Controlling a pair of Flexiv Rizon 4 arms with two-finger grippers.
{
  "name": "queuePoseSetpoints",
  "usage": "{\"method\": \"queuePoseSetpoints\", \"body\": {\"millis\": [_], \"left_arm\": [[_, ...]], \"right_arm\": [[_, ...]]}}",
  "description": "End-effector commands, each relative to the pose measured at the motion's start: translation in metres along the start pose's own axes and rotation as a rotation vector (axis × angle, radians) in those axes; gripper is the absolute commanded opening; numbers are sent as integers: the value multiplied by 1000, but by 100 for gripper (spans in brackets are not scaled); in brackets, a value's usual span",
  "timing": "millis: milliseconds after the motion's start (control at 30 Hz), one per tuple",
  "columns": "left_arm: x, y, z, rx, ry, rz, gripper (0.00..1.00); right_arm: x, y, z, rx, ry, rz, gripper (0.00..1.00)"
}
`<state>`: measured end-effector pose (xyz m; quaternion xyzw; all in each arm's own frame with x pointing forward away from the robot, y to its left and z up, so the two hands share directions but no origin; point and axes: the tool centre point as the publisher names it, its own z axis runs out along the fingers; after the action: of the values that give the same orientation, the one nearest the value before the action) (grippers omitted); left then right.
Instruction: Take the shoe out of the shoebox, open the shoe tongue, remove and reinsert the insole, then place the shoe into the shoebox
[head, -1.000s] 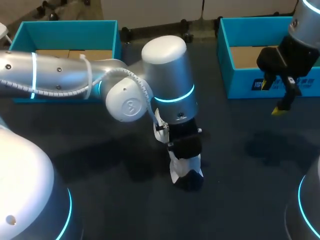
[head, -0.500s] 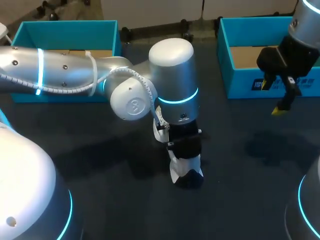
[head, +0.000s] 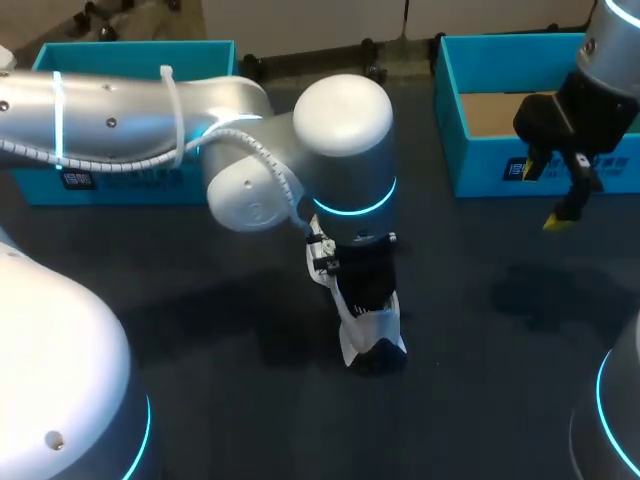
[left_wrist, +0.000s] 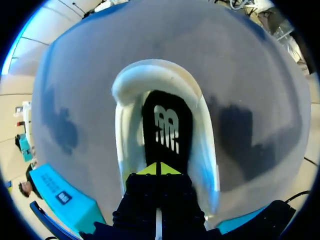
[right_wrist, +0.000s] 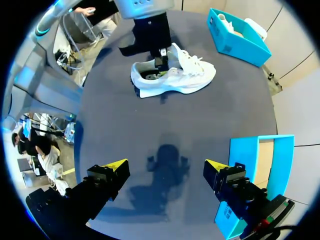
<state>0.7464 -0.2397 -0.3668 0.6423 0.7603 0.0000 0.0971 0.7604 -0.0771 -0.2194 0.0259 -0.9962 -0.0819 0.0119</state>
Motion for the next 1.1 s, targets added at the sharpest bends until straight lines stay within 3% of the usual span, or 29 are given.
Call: {"method": "queuePoseSetpoints", "body": {"millis": [33,600,633,700,733,833,967,1033,1100], "left_arm": [[4,1,-10,-70,-1,-11,0],[3,3,-12,-73,28,-29,0],[3,4,-15,-138,52,-45,0],[2,3,-18,-134,49,-61,0],[1,3,-21,-204,54,-72,0],[1,2,-19,-264,61,-88,0],[1,0,-15,-279,78,-82,0],[1,0,-14,-279,79,-83,15],[1,2,-15,-281,80,-89,84]], "right_arm": [[0,0,1,1,0,0,100],[0,0,1,1,0,0,100],[0,0,1,1,0,0,100],[0,0,1,1,0,0,100],[0,0,1,1,0,0,100],[0,0,1,1,0,0,100],[0,0,1,1,0,0,100],[0,0,1,1,0,0,100],[0,0,1,1,0,0,100]]}}
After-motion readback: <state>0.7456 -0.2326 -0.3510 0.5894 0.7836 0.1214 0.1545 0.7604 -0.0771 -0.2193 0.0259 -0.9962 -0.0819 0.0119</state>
